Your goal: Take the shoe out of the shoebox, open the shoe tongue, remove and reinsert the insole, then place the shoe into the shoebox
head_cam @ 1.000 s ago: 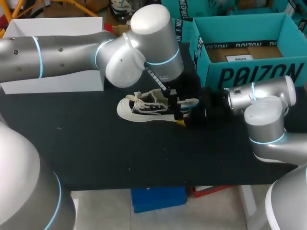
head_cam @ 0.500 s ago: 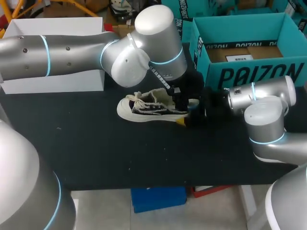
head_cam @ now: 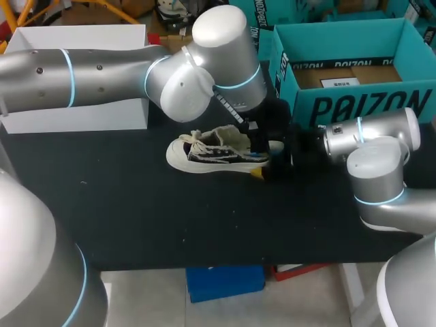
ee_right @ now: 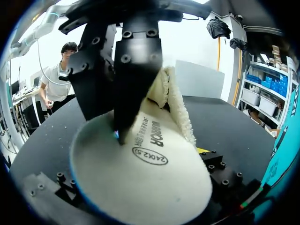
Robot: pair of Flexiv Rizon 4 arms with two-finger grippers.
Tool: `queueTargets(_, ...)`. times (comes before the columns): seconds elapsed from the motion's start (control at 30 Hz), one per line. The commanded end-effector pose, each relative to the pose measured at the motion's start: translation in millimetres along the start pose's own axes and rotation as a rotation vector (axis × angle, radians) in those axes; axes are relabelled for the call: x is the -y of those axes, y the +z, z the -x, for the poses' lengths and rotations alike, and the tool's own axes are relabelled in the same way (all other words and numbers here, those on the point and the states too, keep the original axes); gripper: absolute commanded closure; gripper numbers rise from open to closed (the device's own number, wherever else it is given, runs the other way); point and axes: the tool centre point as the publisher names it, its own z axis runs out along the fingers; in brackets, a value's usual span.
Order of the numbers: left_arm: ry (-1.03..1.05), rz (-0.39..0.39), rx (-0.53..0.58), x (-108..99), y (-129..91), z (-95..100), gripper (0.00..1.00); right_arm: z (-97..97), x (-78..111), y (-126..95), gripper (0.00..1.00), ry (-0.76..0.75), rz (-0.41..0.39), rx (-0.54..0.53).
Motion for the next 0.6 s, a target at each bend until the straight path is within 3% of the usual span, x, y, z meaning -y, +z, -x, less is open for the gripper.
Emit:
queueTargets(0.03, -0.006, -0.031, -0.006, -10, -13, -2.6, 1.00, -0.6, -0.5, 3, 1.00, 0.001, -0.001, 0.001)
queueTargets(0.37, -0.012, -0.133, -0.075, -6, -73, -20.1, 1.00, -0.6, -0.5, 3, 1.00, 0.001, -0.001, 0.001)
queueTargets(0.6, 0.015, -0.335, -0.149, 16, -140, -31.5, 1.00, -0.6, -0.5, 3, 1.00, 0.001, -0.001, 0.001)
